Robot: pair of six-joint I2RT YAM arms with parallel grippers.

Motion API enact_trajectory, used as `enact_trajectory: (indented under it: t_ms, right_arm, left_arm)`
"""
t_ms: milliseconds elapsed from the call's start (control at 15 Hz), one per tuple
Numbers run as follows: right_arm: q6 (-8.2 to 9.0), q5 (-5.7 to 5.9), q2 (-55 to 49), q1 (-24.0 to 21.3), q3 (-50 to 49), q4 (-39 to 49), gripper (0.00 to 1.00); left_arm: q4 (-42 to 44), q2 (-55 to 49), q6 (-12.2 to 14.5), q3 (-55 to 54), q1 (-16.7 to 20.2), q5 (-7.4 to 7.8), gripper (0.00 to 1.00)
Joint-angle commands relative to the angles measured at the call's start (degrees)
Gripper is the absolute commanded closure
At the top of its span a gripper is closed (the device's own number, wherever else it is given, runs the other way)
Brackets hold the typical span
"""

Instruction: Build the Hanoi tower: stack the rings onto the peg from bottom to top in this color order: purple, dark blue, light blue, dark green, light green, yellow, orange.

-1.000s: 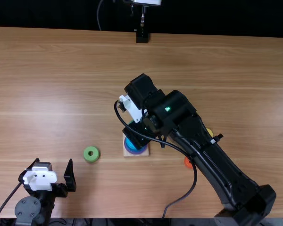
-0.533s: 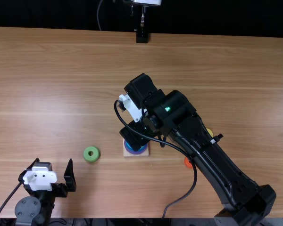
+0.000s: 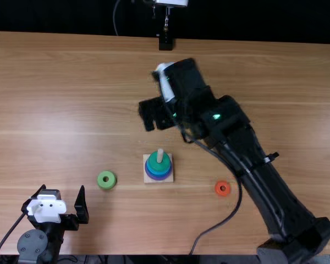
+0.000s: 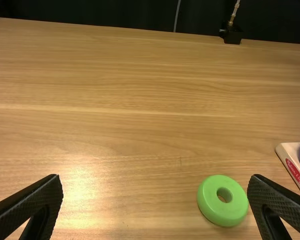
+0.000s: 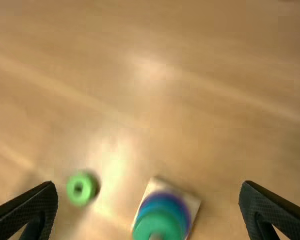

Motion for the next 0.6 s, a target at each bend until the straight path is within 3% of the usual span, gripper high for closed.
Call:
enact_trajectory:
  t_ms: [0, 133, 200, 400, 467, 533]
  right_arm:
    - [2.04, 0.38, -7.63, -4.80, -3.76, 3.69, 0.00]
    - [1.30, 0.49, -14.13, -10.16, -12.63, 16.34, 0.00]
    - [-0.60, 0.38, -17.64, -12.80, -17.73, 22.57, 0.00]
    - [-11.25, 0.17, -28.81, -18.95, -34.96, 39.44, 0.00]
    - [-13.47, 0.07, -32.59, -20.27, -40.76, 43.98, 0.00]
    - [-14.31, 0.07, -36.54, -21.32, -45.68, 47.04, 0.00]
  left_arm:
    - [-4.42, -0.67, 0.64, -6.33, 0.21, 0.53, 0.00]
    - [-4.32, -0.67, 0.64, -6.33, 0.21, 0.53, 0.00]
    - [-4.42, -0.67, 0.64, -6.33, 0.21, 0.53, 0.00]
    - [-4.32, -0.67, 0.64, -6.33, 0.21, 0.53, 0.00]
    - [-4.32, -0.67, 0.64, -6.33, 0.21, 0.53, 0.00]
    - [-4.42, -0.67, 0.64, -6.33, 0.21, 0.53, 0.00]
